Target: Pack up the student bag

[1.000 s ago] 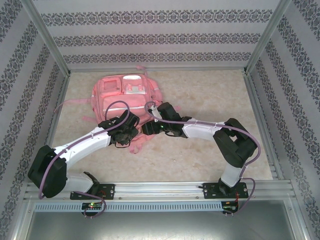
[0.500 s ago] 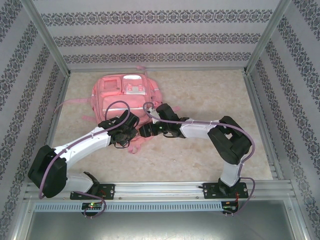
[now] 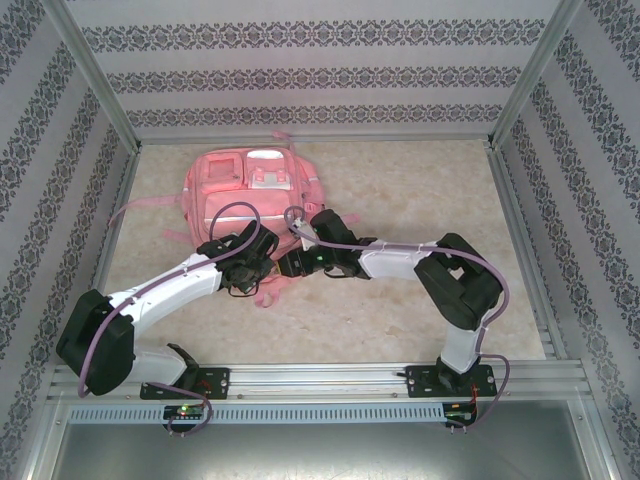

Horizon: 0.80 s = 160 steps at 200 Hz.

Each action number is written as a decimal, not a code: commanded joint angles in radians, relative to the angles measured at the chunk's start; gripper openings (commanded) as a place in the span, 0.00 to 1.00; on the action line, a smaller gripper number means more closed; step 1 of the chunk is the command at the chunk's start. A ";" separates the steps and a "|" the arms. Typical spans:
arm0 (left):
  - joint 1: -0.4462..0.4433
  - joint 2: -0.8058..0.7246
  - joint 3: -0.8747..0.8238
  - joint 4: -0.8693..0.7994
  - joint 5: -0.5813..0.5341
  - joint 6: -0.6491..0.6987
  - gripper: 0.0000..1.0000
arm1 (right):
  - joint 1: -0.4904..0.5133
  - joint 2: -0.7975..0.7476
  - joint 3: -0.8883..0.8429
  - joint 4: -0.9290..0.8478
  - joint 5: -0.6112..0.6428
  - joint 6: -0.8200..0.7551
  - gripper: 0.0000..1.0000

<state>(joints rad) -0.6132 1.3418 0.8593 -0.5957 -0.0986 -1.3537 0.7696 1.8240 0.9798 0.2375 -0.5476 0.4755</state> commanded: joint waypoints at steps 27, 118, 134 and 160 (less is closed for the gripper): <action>0.009 0.006 0.021 0.004 -0.003 0.027 0.14 | 0.033 -0.062 -0.034 0.022 -0.037 -0.033 0.27; 0.014 0.006 0.023 -0.002 -0.006 0.028 0.14 | 0.054 -0.097 -0.064 -0.010 -0.024 -0.055 0.22; 0.017 0.005 0.024 -0.002 -0.007 0.030 0.14 | 0.059 -0.118 -0.090 -0.012 -0.016 -0.055 0.21; 0.021 0.006 0.026 -0.002 -0.007 0.031 0.14 | 0.069 -0.164 -0.141 -0.014 0.011 -0.049 0.21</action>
<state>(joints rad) -0.6067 1.3418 0.8593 -0.5953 -0.0937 -1.3457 0.8188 1.7233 0.8822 0.2279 -0.5591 0.4416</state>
